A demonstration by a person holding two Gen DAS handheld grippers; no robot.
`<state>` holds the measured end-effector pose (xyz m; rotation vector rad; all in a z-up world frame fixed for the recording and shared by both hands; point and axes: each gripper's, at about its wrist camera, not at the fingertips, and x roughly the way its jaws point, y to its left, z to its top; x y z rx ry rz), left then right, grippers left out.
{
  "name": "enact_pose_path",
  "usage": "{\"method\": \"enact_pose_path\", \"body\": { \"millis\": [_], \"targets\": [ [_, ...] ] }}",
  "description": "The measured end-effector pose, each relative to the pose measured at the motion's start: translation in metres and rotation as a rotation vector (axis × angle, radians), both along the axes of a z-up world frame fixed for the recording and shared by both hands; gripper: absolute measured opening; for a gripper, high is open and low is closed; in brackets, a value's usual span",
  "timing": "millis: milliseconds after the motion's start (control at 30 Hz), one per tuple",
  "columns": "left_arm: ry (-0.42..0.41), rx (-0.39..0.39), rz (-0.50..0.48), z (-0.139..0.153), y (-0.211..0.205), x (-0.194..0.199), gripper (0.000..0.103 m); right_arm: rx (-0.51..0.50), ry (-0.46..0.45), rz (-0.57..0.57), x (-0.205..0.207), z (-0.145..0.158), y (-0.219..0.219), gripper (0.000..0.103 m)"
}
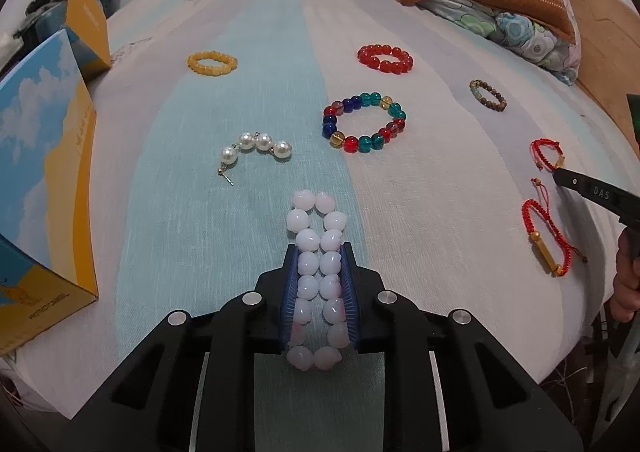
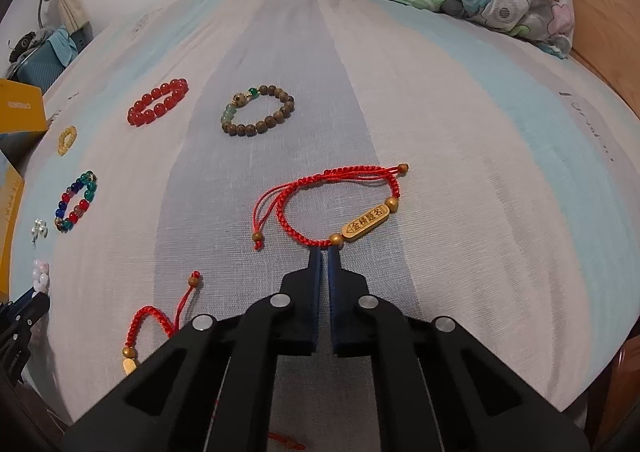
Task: Organize jewelry
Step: 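Grasp the white bead bracelet with the left tool while the right tool grasps a red cord bracelet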
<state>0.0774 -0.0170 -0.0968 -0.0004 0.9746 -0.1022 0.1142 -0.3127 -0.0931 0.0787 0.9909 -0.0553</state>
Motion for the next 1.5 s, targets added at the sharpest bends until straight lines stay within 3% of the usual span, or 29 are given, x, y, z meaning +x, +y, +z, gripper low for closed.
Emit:
{"method": "enact_pose_path", "body": {
  "millis": [333,400,467,533,733,800,833,900,1500],
  "targets": [
    [-0.025,-0.004,-0.002,0.015,0.001,-0.01,0.02,0.002,-0.021,-0.011,-0.01,0.012,-0.007,0.002],
    [-0.026,-0.001,-0.001,0.016,0.001,-0.01,0.02,0.023,-0.003,-0.034,-0.007,0.012,-0.013,0.008],
    [-0.026,0.003,-0.001,0.015,0.001,-0.011,0.02,0.077,0.002,-0.053,-0.001,0.014,-0.021,0.038],
    [-0.024,0.002,-0.003,0.014,0.002,-0.011,0.02,0.095,0.007,-0.083,0.005,0.014,-0.027,0.04],
    [-0.025,0.007,-0.01,0.013,0.001,-0.009,0.02,0.097,0.043,-0.123,0.027,-0.001,-0.03,0.039],
    [-0.024,0.006,-0.01,0.012,0.002,-0.009,0.02,0.082,0.043,-0.132,0.031,-0.006,-0.03,0.03],
    [-0.023,0.006,-0.01,0.012,0.003,-0.009,0.02,0.059,0.036,-0.134,0.031,-0.006,-0.028,0.019],
    [-0.024,0.005,-0.012,0.012,0.003,-0.009,0.02,0.057,0.027,-0.134,0.03,-0.005,-0.029,0.008],
    [-0.084,0.02,-0.021,0.042,-0.005,-0.025,0.02,0.036,-0.102,-0.076,-0.001,0.044,-0.02,0.008]
  ]
}}
